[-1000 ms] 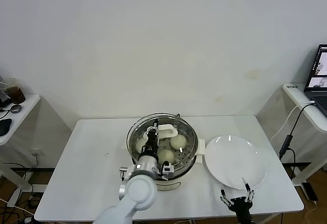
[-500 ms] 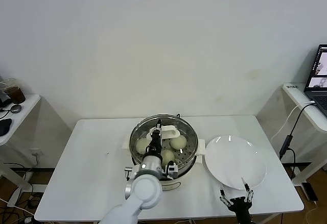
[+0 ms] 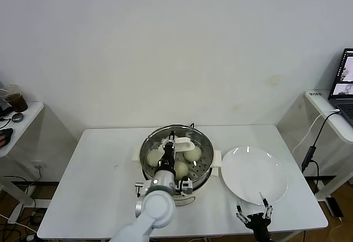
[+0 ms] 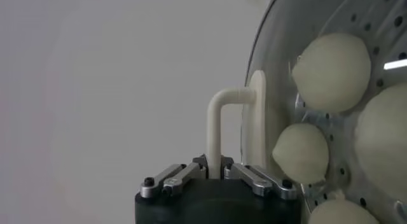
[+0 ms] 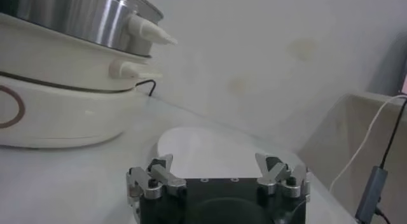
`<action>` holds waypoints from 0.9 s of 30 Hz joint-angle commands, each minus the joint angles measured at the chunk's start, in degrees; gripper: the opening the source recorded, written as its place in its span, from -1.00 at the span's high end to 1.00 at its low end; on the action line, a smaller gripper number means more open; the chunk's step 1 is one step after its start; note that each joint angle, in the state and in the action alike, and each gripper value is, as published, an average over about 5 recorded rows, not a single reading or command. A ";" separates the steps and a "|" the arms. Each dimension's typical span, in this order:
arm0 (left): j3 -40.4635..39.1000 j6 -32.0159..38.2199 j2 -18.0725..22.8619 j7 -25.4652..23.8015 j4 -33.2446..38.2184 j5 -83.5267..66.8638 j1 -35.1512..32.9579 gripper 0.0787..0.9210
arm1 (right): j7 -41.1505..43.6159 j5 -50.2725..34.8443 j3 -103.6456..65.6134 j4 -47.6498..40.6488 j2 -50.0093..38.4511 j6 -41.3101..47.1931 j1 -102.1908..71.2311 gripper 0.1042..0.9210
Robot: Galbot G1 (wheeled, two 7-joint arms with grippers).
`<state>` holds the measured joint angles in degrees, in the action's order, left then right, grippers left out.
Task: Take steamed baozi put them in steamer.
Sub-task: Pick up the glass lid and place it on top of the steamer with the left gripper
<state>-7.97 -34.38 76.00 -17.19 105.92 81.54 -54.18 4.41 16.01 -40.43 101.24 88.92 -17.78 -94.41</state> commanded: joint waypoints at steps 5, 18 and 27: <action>-0.23 -0.02 0.39 -0.07 -0.46 -0.84 -0.05 0.76 | 0.08 0.10 0.08 -0.04 0.06 -0.03 -0.11 -0.76; 3.76 2.91 -1.86 3.09 9.12 -8.39 -7.36 0.34 | 0.17 0.18 0.17 0.54 -0.10 0.06 -0.42 -0.76; 12.42 9.18 -6.72 14.09 26.02 -37.05 -23.80 -0.28 | 0.44 -0.09 0.72 1.88 -1.21 0.18 -1.49 -0.76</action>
<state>-3.08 -30.73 73.25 -12.47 115.67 70.47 -62.21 4.73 16.22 -39.98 102.40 88.32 -17.64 -95.41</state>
